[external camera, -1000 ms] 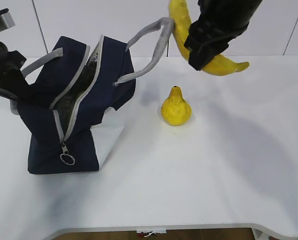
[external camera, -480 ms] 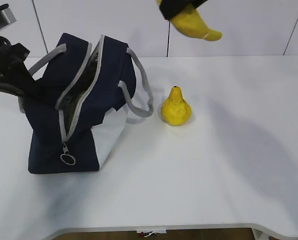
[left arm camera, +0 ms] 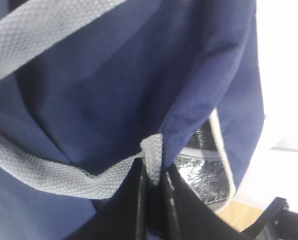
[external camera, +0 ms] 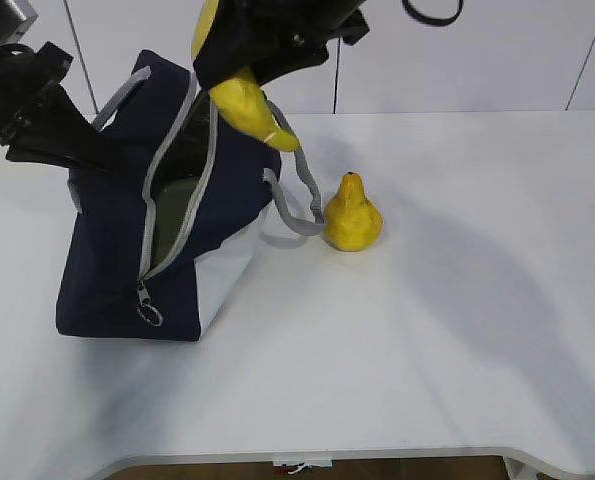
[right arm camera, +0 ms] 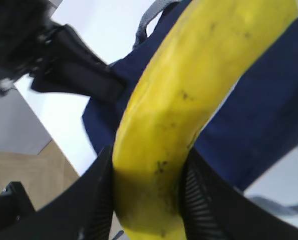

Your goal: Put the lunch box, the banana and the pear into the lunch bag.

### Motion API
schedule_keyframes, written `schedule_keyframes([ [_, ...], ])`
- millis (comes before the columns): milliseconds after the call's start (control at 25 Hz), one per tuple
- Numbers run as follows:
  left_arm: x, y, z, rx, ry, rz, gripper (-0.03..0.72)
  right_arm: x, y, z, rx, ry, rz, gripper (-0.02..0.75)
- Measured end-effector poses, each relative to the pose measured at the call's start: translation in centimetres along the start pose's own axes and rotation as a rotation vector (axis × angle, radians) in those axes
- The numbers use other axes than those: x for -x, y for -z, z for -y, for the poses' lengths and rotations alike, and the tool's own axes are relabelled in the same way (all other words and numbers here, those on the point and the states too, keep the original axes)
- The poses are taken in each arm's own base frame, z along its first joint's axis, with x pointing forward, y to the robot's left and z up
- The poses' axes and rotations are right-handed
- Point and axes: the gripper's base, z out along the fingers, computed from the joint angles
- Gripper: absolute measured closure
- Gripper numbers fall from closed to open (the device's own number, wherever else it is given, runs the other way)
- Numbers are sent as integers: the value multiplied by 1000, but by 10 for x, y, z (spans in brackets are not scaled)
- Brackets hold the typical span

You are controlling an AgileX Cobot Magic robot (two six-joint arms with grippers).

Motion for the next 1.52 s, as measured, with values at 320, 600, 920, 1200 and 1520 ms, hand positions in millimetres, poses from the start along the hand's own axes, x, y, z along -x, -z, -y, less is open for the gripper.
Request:
schedule_keyframes([
  [320,0,0,3,-37,16,-2,680,2,-66,32,72,-123,33,439],
  [600,0,0,4,-39,17,-1,680,3,-96,40,203,-249,90,440],
  [920,0,1,3,-35,18,3,680,-5,-125,54,245,-292,57,439],
  [1200,7,7,10,-47,-6,23,680,-19,-144,64,241,-268,-26,439],
  [1520,10,10,11,-37,-22,31,680,-23,-142,62,252,-238,-86,305],
])
